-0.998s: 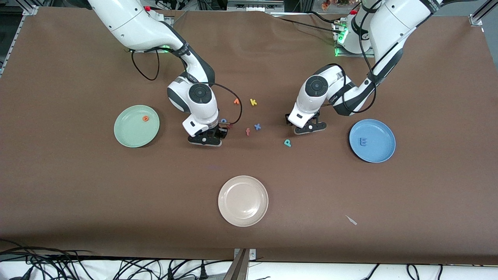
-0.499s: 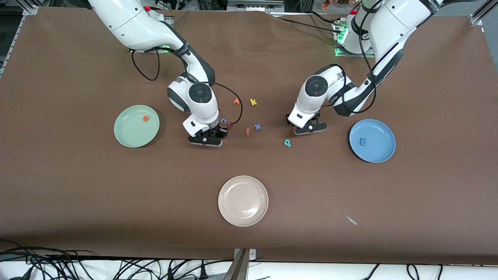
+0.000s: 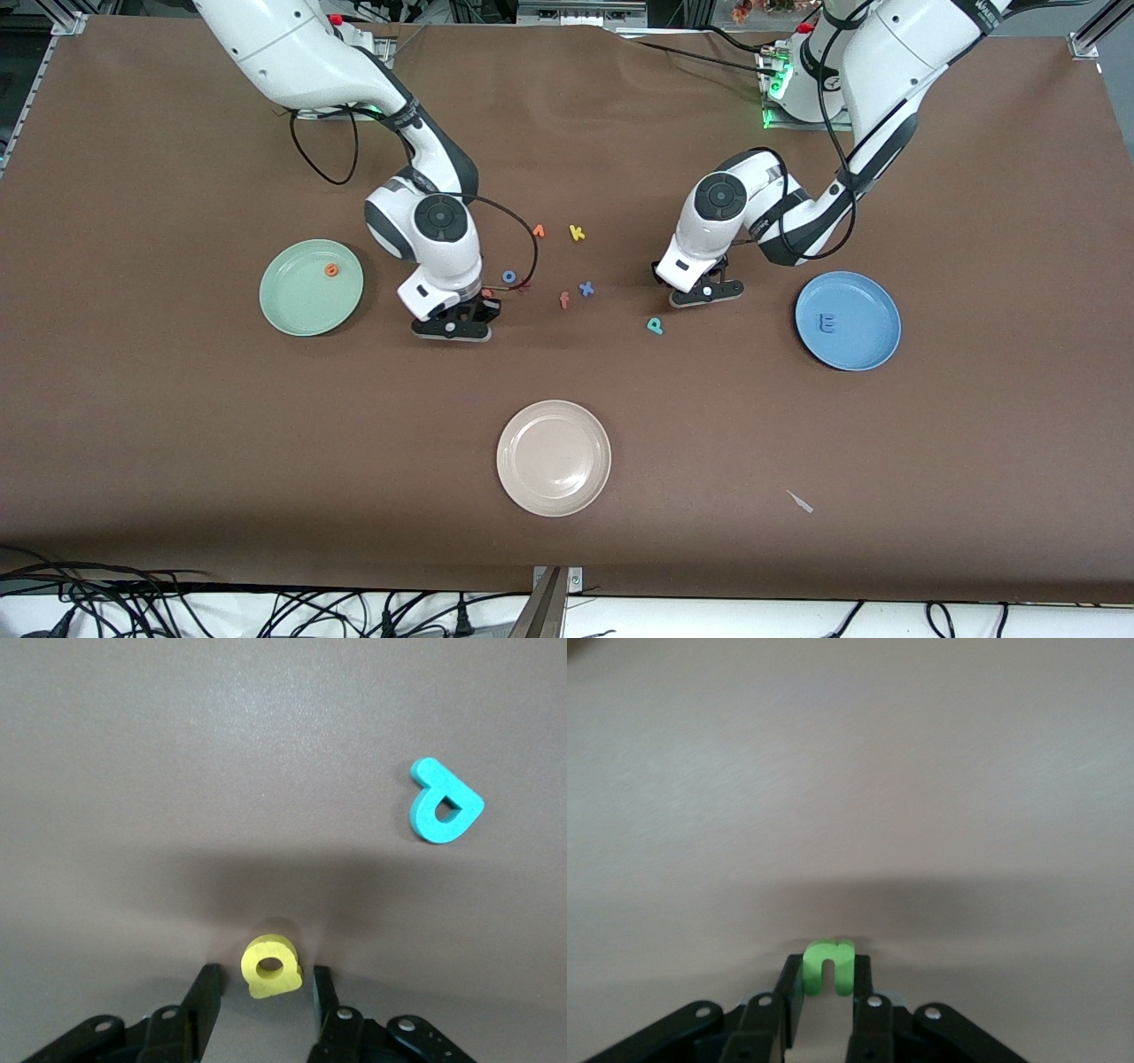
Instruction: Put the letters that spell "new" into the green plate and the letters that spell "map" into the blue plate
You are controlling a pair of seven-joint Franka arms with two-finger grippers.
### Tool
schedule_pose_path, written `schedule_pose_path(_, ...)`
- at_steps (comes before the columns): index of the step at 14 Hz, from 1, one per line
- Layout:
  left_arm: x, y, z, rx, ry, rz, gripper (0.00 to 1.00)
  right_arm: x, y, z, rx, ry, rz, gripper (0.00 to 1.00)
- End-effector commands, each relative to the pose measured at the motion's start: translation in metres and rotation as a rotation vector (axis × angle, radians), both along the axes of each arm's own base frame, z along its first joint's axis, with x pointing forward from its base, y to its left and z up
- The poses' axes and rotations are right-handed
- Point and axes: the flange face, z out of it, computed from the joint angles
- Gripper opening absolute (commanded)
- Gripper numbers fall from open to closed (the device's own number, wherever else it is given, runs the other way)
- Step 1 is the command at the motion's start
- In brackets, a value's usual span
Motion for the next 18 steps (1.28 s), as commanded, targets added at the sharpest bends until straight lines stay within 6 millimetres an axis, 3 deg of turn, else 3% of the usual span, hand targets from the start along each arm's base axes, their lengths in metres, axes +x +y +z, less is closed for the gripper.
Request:
schedule_pose_path(1,0.009,0.0,-0.007,-0.003,-0.014,0.0,0.46,0.001,-0.046,0.044,-0.021,0.037,0.074,0.17)
schedule_pose_path(3,0.009,0.0,-0.007,-0.002,-0.015,-0.002,0.42,-0.006,-0.1,0.057,-0.046,0.063,0.124,0.17)
schedule_pose_path(6,0.009,0.001,-0.008,-0.001,-0.014,-0.001,0.38,-0.035,-0.181,0.064,-0.076,0.112,0.17,0.18)
schedule_pose_path(7,0.009,0.001,-0.008,-0.002,-0.014,-0.002,0.38,-0.046,-0.2,0.065,-0.084,0.127,0.172,0.18)
schedule_pose_path(10,0.009,0.001,-0.008,-0.003,-0.014,-0.005,0.35,-0.086,-0.227,0.058,-0.086,0.141,0.151,0.24)
schedule_pose_path(12,0.011,0.004,-0.008,-0.001,-0.014,0.0,0.32,-0.091,-0.233,0.05,-0.07,0.123,0.135,0.61)
schedule_pose_path(13,0.011,0.004,-0.007,0.0,-0.015,-0.002,0.3,-0.09,-0.232,0.049,-0.069,0.123,0.13,0.67)
schedule_pose_path(16,0.014,0.007,-0.006,0.007,-0.014,0.01,0.26,-0.09,-0.221,0.05,-0.062,0.107,0.086,0.67)
schedule_pose_path(18,0.018,0.014,-0.004,0.009,-0.016,0.015,0.24,-0.089,-0.183,0.045,-0.031,0.089,0.03,0.67)
